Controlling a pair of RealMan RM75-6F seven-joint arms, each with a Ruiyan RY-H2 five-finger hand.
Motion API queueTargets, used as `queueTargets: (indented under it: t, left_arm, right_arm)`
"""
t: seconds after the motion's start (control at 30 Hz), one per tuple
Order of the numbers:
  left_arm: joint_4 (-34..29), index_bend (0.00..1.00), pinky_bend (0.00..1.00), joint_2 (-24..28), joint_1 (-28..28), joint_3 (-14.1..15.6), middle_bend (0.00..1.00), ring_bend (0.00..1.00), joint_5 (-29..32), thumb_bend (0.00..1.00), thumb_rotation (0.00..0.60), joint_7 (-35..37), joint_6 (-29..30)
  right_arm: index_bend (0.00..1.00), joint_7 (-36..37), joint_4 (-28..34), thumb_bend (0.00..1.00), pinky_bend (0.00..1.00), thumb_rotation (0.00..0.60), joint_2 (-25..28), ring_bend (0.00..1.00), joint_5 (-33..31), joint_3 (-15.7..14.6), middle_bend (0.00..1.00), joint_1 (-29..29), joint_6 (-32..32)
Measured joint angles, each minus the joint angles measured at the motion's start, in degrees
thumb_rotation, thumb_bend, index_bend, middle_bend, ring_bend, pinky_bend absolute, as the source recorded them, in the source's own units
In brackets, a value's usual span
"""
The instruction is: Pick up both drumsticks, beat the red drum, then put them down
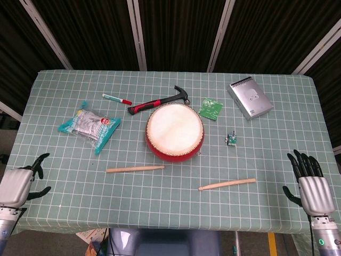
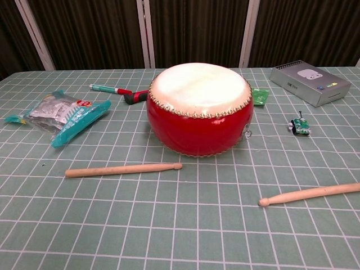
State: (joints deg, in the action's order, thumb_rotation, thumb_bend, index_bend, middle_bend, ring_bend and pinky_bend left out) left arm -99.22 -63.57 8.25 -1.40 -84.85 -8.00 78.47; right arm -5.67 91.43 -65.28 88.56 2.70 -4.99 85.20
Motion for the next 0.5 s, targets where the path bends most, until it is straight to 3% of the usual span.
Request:
queueTargets:
  t: [0.23, 0.5]
  left_arm:
    - [-3.7, 0.53, 1.0, -2.6, 4.6, -2.3, 1.0, 1.0, 6.4, 0.3, 0.6, -8.1, -6.5]
    - [-6.1, 0.47, 1.0, -8.8, 11.4, -5.3, 1.0, 1.0, 20.4, 0.32, 0.6, -21.7, -13.0]
  right_arm:
    - [0.0, 0.8, 0.1, 0.31, 0.07, 0.6, 0.2, 0.0, 0.0, -0.1, 0.0, 0.0, -0.1]
    - [0.0, 1.6, 0.2, 0.31, 0.07, 0.6, 0.4, 0.0, -0.1, 0.0, 0.0, 0.0, -0.2]
